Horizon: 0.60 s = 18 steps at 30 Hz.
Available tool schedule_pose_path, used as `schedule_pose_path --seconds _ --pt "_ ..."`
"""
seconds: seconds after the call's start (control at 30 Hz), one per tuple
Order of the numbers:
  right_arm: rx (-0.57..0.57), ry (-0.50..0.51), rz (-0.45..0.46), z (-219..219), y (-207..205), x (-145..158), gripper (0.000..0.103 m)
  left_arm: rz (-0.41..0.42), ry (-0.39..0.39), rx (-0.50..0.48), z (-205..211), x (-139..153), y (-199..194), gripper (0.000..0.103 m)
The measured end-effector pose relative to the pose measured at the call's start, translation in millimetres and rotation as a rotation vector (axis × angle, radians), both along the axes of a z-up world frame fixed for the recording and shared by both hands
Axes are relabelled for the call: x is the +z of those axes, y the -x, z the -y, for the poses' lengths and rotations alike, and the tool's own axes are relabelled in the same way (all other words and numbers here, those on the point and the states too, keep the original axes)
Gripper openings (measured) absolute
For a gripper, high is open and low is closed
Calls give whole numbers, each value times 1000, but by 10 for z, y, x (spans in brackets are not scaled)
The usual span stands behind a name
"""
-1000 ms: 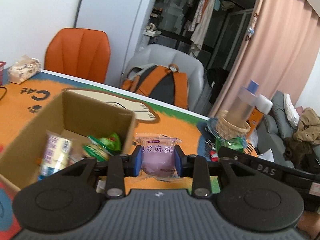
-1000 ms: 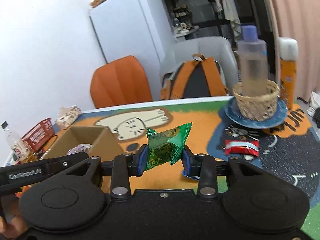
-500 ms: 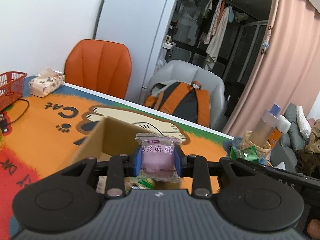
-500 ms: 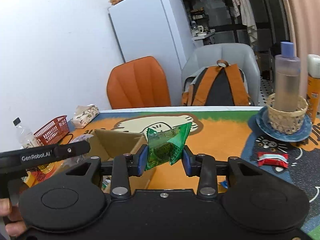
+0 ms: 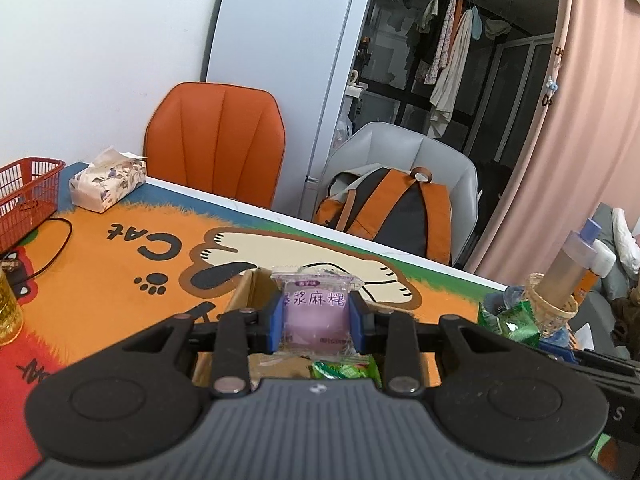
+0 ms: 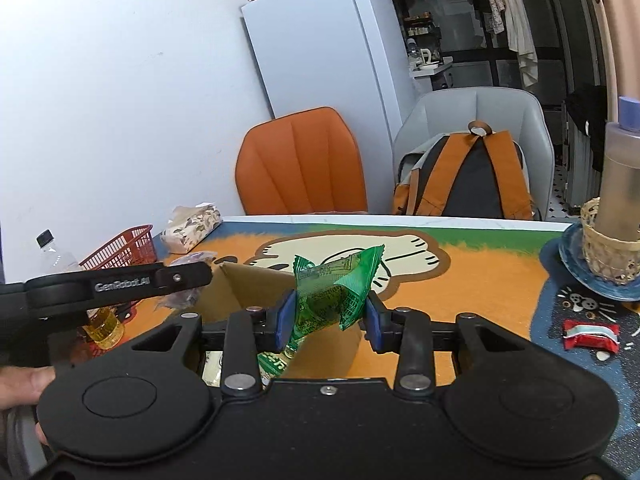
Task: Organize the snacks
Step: 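Carry the pink pack in the left gripper to the box while the right carries the green candy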
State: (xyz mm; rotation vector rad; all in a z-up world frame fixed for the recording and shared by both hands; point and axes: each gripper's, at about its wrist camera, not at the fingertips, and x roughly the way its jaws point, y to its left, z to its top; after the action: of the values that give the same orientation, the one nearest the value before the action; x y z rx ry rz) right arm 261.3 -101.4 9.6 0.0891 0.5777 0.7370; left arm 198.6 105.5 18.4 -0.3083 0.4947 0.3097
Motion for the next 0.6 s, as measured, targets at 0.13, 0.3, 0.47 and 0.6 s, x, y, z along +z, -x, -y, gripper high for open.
schedule_pose_path --seconds 0.13,0.3,0.47,0.6 --pt "7 4 -4 -95 -12 -6 37 -14 12 7 -73 -52 -79 37" --pt "25 15 -6 -223 -14 -40 37 5 21 31 -182 -81 -6 52" --pt "39 12 -22 -348 -38 -71 37 18 34 44 -252 -71 154 53" --pt "60 10 -30 -498 -36 -76 38 28 38 64 -328 -45 285 54"
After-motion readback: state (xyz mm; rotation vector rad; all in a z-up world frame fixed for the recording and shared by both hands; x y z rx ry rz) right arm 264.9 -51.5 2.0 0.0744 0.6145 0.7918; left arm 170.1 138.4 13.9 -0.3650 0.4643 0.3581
